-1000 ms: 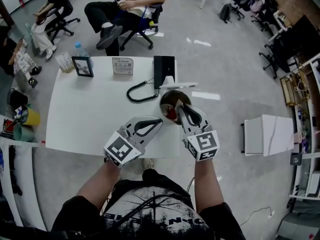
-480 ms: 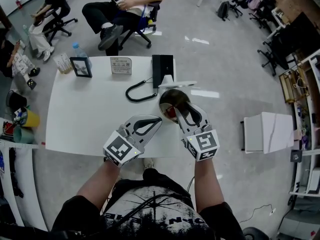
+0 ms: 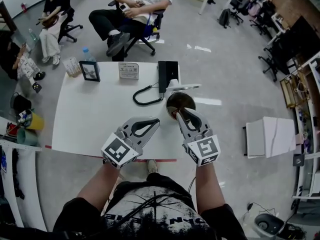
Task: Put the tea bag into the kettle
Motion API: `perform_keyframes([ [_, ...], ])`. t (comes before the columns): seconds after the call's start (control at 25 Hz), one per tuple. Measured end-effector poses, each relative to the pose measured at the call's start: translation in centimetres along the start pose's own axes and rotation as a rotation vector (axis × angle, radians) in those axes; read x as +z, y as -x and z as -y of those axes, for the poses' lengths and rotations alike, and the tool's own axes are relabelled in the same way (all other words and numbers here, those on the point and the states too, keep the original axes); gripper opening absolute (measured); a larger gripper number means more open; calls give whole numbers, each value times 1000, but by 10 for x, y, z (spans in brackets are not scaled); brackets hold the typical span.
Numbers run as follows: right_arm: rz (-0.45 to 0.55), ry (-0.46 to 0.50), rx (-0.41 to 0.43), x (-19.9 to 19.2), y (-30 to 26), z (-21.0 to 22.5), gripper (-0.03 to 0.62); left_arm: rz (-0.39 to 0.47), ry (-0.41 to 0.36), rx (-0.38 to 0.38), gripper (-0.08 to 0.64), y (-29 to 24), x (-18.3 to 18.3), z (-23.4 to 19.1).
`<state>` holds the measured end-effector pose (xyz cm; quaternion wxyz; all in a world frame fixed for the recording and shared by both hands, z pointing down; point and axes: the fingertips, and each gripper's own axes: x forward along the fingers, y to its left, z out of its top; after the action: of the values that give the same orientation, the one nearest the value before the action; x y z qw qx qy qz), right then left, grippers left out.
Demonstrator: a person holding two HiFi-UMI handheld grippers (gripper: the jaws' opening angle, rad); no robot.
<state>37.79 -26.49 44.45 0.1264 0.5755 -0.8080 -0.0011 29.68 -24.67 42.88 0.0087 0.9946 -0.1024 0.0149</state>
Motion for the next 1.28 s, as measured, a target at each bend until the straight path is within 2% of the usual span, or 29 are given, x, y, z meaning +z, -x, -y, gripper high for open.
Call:
perform_keyframes([
  [0.4,90,2,108,39,-13,-68,12,30,-33,93,8,73,22,-17],
  [0.72,193,9,201,73,-33,-119,12,24,-72,210,8,145,29,-37],
  [1.0,238,16,292,88,-47,-171,12,18,-86,311,8,205,33,-50],
  [1.28,240,38,331,93,-57,-203,12,14,-85,361,8,237,32,-52],
])
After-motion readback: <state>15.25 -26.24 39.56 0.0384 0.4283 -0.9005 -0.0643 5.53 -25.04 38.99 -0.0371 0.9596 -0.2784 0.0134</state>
